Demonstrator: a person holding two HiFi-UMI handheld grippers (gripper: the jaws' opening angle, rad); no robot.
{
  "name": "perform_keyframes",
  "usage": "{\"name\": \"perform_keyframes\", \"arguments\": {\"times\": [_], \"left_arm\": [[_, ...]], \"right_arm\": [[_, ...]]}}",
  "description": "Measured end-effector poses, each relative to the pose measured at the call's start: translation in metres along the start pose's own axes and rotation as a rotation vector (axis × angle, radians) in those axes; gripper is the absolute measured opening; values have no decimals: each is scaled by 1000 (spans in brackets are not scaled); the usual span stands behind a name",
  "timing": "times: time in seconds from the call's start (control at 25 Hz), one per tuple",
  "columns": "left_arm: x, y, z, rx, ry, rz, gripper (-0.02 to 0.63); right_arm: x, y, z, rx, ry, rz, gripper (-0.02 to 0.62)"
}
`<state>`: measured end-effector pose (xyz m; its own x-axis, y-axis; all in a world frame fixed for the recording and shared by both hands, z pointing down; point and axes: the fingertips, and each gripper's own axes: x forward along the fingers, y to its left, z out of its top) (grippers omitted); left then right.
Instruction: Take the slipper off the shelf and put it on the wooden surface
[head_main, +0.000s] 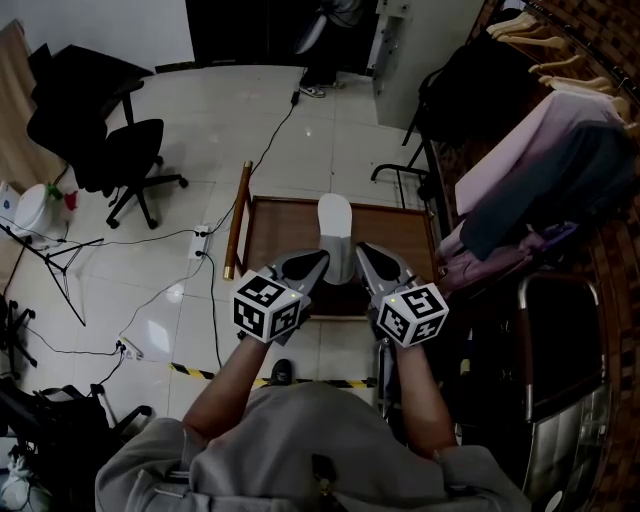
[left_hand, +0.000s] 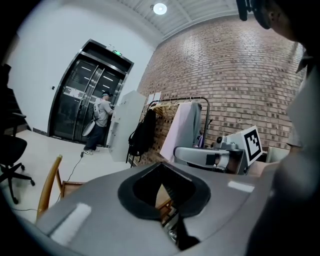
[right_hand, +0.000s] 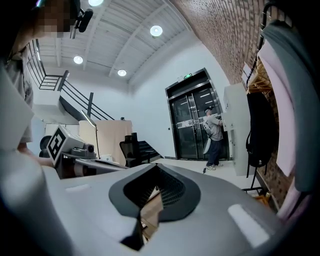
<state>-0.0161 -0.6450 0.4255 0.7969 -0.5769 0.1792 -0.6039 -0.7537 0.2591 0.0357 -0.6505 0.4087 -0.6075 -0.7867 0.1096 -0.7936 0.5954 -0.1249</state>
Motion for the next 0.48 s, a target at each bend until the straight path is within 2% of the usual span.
{"name": "perform_keyframes", "arguments": {"times": [0.48], "left_arm": [[-1, -6, 5, -1, -14, -7, -5]], "right_arm": [[-5, 2, 5, 0, -13, 7, -2]]}}
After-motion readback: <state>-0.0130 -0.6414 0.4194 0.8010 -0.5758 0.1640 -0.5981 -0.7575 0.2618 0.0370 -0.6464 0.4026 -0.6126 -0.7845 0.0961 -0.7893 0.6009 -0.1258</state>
